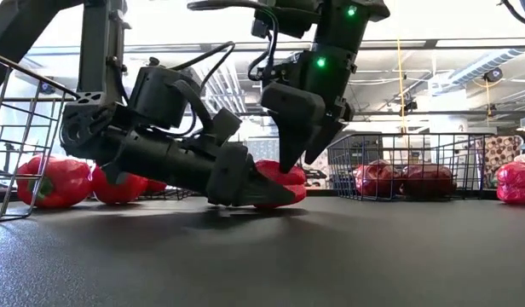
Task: Sort produce into baskets
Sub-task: Put the bell pepper into the gold wire basket
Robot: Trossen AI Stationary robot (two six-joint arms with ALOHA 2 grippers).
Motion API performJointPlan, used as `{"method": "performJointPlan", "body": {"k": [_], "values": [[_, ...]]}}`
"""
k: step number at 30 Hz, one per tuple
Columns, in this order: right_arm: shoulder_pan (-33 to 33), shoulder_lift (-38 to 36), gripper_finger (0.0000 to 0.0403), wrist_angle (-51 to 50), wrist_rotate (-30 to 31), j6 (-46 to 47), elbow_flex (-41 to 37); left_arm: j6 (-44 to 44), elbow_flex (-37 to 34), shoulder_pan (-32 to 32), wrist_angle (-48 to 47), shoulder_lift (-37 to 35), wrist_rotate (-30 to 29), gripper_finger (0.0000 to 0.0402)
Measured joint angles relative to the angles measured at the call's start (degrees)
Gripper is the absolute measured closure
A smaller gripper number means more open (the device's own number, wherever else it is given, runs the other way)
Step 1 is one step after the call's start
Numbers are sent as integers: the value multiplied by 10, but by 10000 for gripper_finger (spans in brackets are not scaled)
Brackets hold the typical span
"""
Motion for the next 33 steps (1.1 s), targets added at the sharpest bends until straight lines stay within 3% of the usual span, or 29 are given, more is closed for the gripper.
{"method": "performJointPlan", "body": {"k": [8, 12, 16, 20, 27, 33], "values": [[1, -19, 23, -13, 5, 0, -1, 3, -5, 1, 6, -1, -18, 158], [9, -41, 23, -26, 19, 10, -1, 14, -14, 3, 6, -12, -20, 163], [47, -57, 23, -1, 113, 11, -4, 16, -50, 11, 5, -61, -21, 161], [98, -55, 23, 50, 219, 5, -14, 26, -106, 27, -16, -158, -55, 148], [159, -52, 23, 105, 323, -1, -70, 50, -157, 88, -198, -386, -90, 155], [161, -52, 23, 173, 355, 0, -128, 51, -102, 144, -448, -512, -95, 155]]}}
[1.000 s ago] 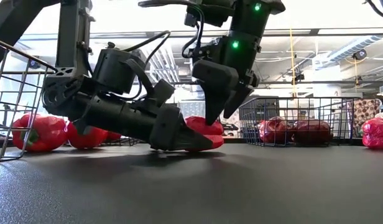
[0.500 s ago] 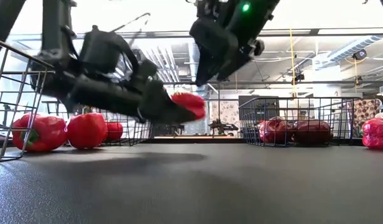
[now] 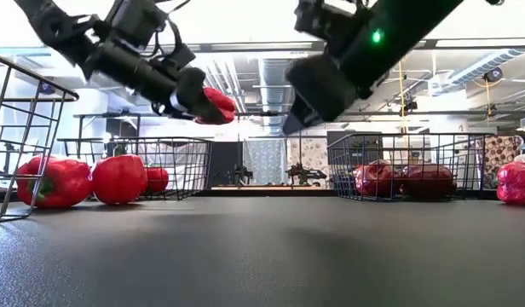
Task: Sort produce into baskets
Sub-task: Put the bell pepper into the gold wire basket
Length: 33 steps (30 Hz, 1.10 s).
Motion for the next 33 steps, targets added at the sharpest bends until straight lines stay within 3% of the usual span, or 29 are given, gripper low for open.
{"method": "performJointPlan", "body": {"k": [4, 9, 12, 17, 23, 33], "values": [[-11, 0, 23, 40, 2, -1, -28, 9, 54, 25, -156, -43, -1, 155], [-17, 0, 23, 85, 39, -13, -75, -21, 127, 3, -337, -96, 5, 155], [-18, 0, 23, 118, 69, -10, -114, -52, 181, -37, -431, -126, 27, 155], [-28, 0, 23, 151, 73, -15, -148, -70, 239, -142, -558, -160, 117, 155], [-33, 0, 23, 153, 84, -37, -138, -278, 310, -285, -683, -174, 128, 155], [-43, 0, 23, 156, 87, -61, -91, -576, 390, -517, -811, -144, 121, 155]]}}
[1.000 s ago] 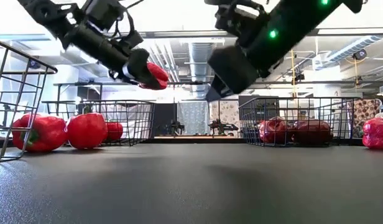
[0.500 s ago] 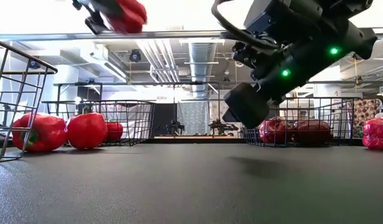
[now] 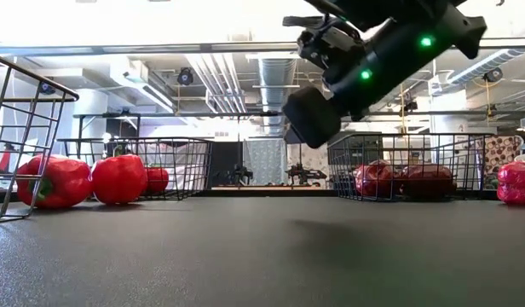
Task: Sort produce into baskets
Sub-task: Put the bell pepper into the gold wire basket
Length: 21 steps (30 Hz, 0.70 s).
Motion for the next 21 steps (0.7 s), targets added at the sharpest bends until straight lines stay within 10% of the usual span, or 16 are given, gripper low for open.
{"method": "performJointPlan", "body": {"k": [9, 21], "values": [[-46, 0, 23, 9, 0, -9, 7, -205, 6, -59, -80, 71, 35, 154], [-118, 0, 23, 74, -2, -81, 7, -234, -12, -55, -121, 204, 104, 134]]}}
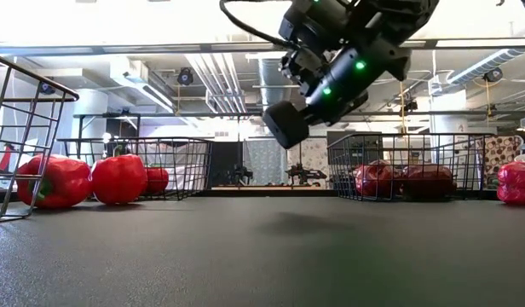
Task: Sort produce into baskets
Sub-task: Put the bell pepper into the gold wire basket
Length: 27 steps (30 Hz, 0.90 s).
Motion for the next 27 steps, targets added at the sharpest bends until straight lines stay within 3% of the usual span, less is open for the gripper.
{"method": "performJointPlan", "body": {"k": [5, 14, 21, 27], "values": [[-18, 0, 23, 58, -18, -41, 0, -7, 0, 2, -7, 54, 19, 131], [-44, 0, 23, 104, -137, -63, 0, -8, 0, 16, -10, 133, 41, 130], [-47, 0, 23, 110, -153, -70, -1, 29, -1, 28, -16, 154, 22, 128], [-47, 0, 23, 110, -155, -70, -3, 32, -1, 34, -45, 153, 15, 90]]}}
